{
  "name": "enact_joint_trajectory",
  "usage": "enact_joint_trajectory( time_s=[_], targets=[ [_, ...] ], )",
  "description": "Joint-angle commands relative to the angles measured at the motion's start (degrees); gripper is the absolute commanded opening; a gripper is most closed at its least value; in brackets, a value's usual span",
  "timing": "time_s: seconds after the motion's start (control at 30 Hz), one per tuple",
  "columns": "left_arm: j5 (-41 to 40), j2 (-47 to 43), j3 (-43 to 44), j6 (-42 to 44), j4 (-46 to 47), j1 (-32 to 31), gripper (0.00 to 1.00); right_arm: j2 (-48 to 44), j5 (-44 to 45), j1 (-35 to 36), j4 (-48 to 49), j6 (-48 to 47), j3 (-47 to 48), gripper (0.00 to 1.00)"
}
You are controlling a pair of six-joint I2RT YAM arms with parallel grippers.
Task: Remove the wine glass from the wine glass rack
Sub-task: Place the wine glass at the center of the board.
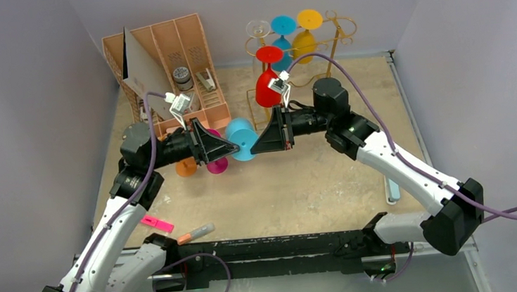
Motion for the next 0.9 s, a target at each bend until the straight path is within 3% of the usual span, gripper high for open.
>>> enact_joint_trajectory(
  time_s=[0.0,0.13,0.3,0.47,0.7,0.87],
  targets=[
    [-0.2,-0.4,0.1,0.1,2.4,-0.1,0.05,-2.7,-0.4,0.2,1.8,-2.2,-0.5,0.00],
    [-0.3,-0.8,0.6,1.2,0.8,-0.1,0.26,-4.8,0.8,0.2,1.7,-4.5,-1.8,0.00],
    [-1.4,-0.5,3.9,5.3,-9.0,-0.1,0.53,-7.0,1.0,0.3,4.9,-8.0,-5.9,0.00],
    [-4.9,-1.2,6.8,8.2,-15.3,-0.1,0.72,-8.8,-0.3,0.4,7.8,-14.6,-10.2,0.00],
    [-7.0,-0.6,9.3,9.9,-18.5,-0.1,0.77,-11.5,-1.8,0.5,-0.9,-31.0,-12.2,0.00],
    [-7.5,0.1,10.9,11.4,-21.4,-0.1,0.78,-14.9,-3.1,0.7,-0.5,-39.9,-17.2,0.00]
  ],
)
